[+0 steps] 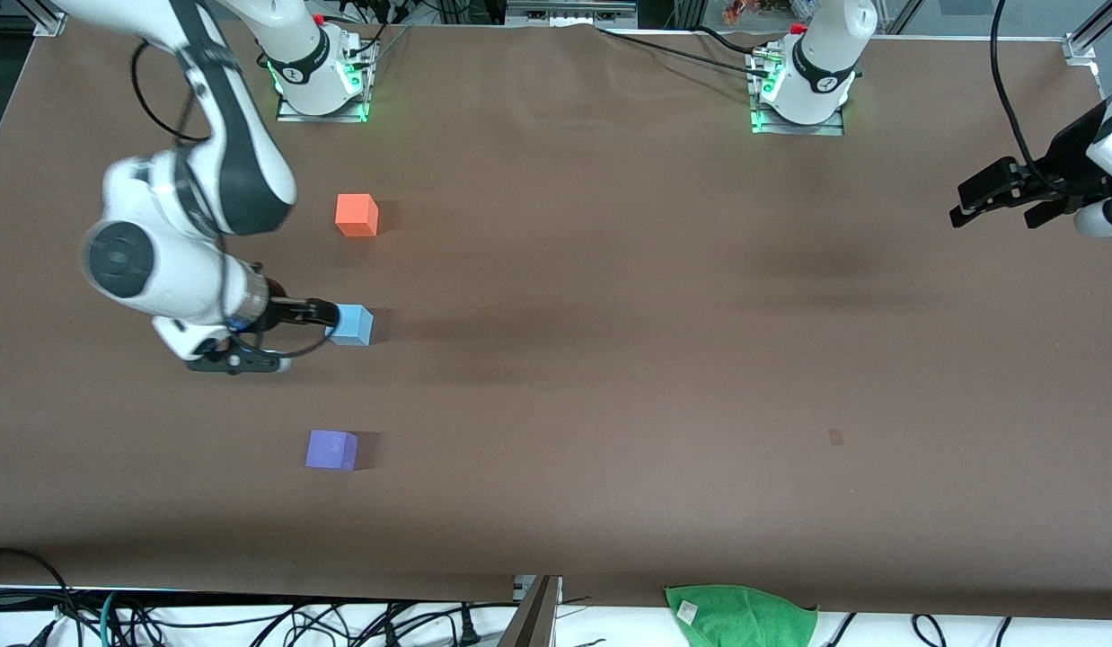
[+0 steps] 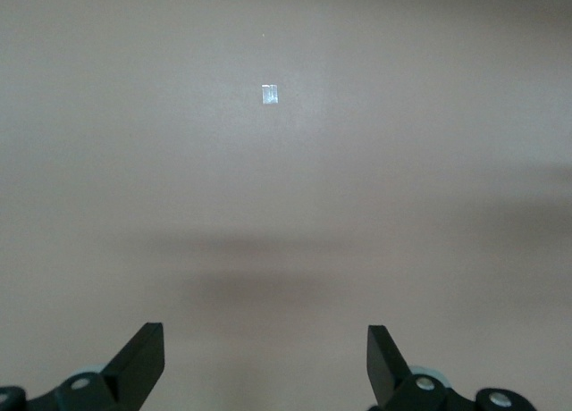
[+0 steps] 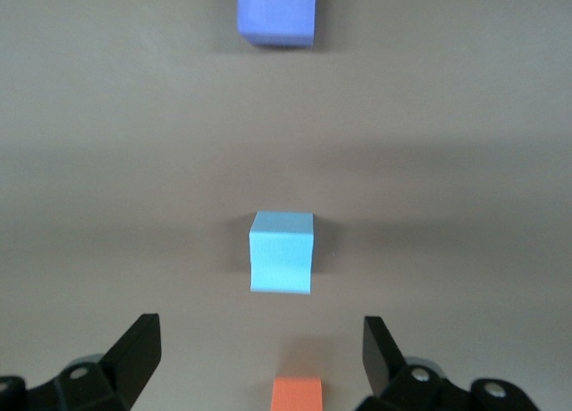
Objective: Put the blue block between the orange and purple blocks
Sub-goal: 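Open the right gripper to release the blue cube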
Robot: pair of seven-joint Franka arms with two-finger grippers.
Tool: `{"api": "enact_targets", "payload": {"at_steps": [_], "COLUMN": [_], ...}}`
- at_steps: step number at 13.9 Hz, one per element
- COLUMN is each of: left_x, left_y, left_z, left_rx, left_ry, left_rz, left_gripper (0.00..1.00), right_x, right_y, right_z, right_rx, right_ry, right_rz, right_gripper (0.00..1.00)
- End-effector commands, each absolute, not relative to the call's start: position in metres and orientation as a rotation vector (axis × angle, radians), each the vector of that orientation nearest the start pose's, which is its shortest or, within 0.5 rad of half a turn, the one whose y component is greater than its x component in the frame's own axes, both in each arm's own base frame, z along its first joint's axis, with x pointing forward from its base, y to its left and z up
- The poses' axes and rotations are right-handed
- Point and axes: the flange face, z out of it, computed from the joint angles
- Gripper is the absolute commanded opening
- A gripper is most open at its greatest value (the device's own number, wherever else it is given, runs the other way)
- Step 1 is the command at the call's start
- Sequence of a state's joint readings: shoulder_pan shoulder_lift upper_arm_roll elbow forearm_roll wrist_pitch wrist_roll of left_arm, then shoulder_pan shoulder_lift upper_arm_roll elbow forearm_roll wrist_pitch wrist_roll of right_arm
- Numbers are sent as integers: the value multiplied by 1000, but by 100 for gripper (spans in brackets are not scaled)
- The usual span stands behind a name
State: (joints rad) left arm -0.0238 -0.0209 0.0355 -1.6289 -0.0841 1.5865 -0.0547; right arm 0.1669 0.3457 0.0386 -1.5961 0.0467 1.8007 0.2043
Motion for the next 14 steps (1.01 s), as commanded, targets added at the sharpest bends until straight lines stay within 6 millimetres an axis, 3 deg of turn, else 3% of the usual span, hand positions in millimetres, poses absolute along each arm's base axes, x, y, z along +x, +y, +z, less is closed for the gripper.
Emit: {"api": "enact_targets", "payload": {"at_steps": [1,3,8,10,14], "left_x": [555,555,554,554,553], "left_y": [-4,-3,-4,-6,-3], "left_z": [613,613,613,612,613], "left_rx": [-3210,-3209,-3210,-3209,-3208], "left_ry": [-112,-109,-106,-101,-111], "left_rz": [47,50,62,65,67], "left_gripper": [100,100,100,100,100], "right_x": [630,613,568,557,556], "right_y": [117,107,96,95,92], "right_z": [502,551,627,637,638], "right_rx": [-3120,-3123,-3133,-3133,-3137], "right_ry": [6,-12,-61,-74,-74], "right_rz": [233,157,80,84,105], "right_gripper": [100,100,100,100,100]}}
